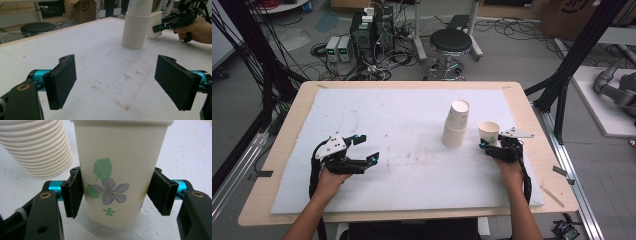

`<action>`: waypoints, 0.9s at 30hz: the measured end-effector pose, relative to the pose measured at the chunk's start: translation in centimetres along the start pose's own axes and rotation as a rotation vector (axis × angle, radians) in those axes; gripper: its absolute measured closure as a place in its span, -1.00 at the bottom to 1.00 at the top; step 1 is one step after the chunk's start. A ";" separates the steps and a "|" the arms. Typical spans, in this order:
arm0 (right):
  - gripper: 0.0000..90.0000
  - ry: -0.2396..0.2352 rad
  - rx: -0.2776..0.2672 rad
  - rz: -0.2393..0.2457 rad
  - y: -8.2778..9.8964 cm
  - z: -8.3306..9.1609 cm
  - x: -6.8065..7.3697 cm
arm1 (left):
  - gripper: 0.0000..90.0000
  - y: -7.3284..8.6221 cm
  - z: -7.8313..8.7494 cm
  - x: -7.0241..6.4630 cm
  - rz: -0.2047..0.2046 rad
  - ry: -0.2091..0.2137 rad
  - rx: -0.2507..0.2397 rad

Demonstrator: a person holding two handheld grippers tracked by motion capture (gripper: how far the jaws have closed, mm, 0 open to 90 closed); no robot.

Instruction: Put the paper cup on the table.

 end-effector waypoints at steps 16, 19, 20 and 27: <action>-0.59 -0.042 0.036 -0.020 1.3 1.6 0.0 | -0.61 0.2 0.1 0.8 0.014 -0.040 0.010; -0.59 -0.053 0.047 0.003 1.6 2.0 0.3 | -0.61 0.1 0.1 0.8 0.008 -0.046 0.011; -0.59 -0.055 0.048 0.003 1.5 2.3 0.4 | -0.61 0.0 0.1 0.8 0.007 -0.045 0.009; -0.59 -0.064 0.045 -0.016 1.4 3.9 1.4 | -0.61 -0.1 0.1 1.0 0.018 -0.045 -0.003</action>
Point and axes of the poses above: each handheld gripper's, and its own axes: z roughly backward along the jaws, y roughly out of its underside, x roughly to its left, the point moved 9 cm from there along -z, roughly forward along the jaws, and after that the axes turned 10 degrees about -x, right-handed, at the moved point
